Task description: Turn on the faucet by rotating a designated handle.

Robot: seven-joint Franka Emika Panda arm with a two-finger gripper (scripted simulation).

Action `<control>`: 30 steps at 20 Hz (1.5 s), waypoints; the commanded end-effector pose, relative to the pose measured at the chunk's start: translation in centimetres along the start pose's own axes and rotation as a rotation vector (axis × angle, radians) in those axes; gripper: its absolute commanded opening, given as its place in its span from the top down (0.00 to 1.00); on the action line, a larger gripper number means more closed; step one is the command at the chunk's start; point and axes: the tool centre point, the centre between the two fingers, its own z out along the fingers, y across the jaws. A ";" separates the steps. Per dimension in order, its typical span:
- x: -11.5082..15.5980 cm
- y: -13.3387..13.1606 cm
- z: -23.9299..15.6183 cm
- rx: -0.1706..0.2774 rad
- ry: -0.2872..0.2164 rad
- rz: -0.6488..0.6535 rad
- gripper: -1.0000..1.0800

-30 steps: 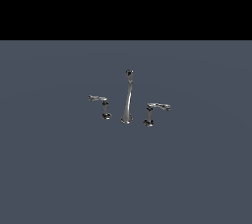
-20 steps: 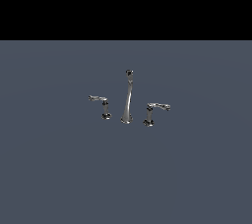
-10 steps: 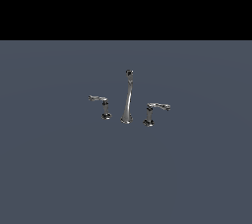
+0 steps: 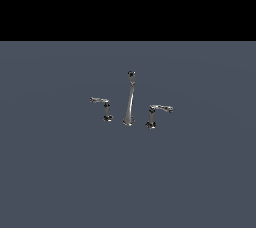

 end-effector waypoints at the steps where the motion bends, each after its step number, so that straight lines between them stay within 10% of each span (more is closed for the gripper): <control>1: 1.2 -0.5 0.5 0.016 -0.005 0.047 1.00; 30: 17.6 -7.7 13.9 0.103 -0.091 0.819 1.00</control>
